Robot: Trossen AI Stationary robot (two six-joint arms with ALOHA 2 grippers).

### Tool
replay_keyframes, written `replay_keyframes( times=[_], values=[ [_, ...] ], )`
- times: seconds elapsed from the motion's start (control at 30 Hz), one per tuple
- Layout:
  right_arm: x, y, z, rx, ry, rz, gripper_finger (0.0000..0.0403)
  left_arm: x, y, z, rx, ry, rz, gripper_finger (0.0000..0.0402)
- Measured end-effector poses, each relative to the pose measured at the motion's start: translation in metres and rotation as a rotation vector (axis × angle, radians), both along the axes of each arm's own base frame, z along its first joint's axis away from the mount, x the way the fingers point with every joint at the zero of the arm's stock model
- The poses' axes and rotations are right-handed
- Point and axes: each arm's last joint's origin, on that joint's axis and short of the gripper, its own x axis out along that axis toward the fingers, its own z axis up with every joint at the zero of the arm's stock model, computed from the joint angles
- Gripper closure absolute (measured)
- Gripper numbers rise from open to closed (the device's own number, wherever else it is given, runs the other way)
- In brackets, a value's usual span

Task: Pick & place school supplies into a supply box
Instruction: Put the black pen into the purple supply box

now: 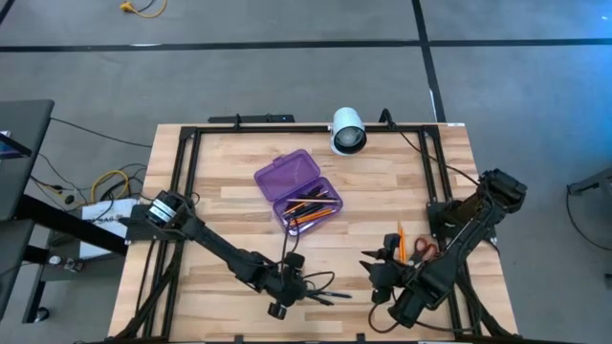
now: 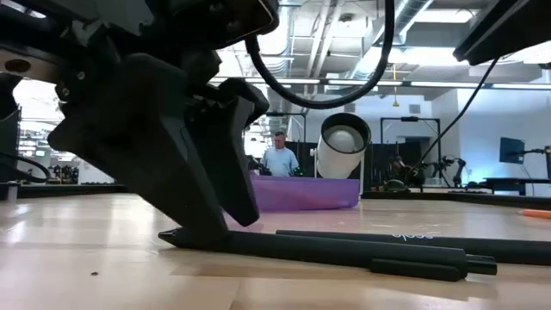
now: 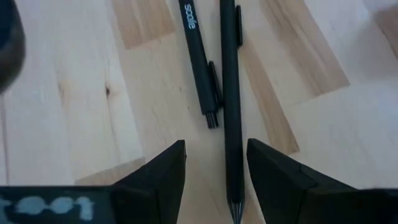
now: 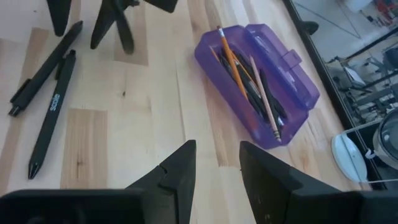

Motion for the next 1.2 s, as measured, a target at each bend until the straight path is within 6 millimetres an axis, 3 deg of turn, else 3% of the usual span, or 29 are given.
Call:
replay_keyframes(
  times=[0.6, 1.2],
  values=[
    [0.002, -0.002, 0.0, 0.007, -0.004, -0.014, 0.0285, -0.009, 0.002, -0.017, 0.004, 0.169, 0.047, 0.0388],
    [0.002, -0.002, 0.0, 0.014, -0.004, -0.018, 0.0285, -0.032, -0.004, -0.017, 0.017, 0.311, 0.222, 0.0358]
  ],
)
